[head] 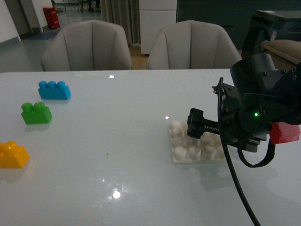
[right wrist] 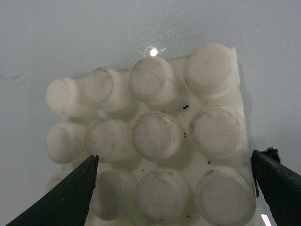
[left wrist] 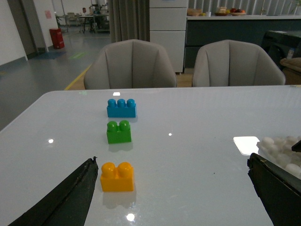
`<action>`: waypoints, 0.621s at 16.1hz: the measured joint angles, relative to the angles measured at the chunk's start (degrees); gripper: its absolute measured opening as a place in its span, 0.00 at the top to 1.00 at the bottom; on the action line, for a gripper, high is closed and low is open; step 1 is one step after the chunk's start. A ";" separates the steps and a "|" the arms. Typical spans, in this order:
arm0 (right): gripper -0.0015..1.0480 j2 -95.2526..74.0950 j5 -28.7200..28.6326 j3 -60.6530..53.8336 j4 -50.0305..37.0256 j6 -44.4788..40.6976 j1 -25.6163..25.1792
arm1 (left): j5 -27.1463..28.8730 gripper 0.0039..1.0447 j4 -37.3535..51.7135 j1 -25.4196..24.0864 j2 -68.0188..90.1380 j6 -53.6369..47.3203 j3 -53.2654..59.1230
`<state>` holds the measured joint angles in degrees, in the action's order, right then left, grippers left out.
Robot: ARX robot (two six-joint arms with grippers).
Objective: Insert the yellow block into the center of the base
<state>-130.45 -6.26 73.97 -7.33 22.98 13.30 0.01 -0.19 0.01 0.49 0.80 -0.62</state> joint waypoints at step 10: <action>0.06 -1.57 -0.24 2.78 0.07 6.97 6.16 | 0.00 0.06 0.00 0.00 0.00 0.00 0.00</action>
<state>-132.03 -6.50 76.75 -7.27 29.95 19.46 0.01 -0.19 0.01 0.49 0.80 -0.62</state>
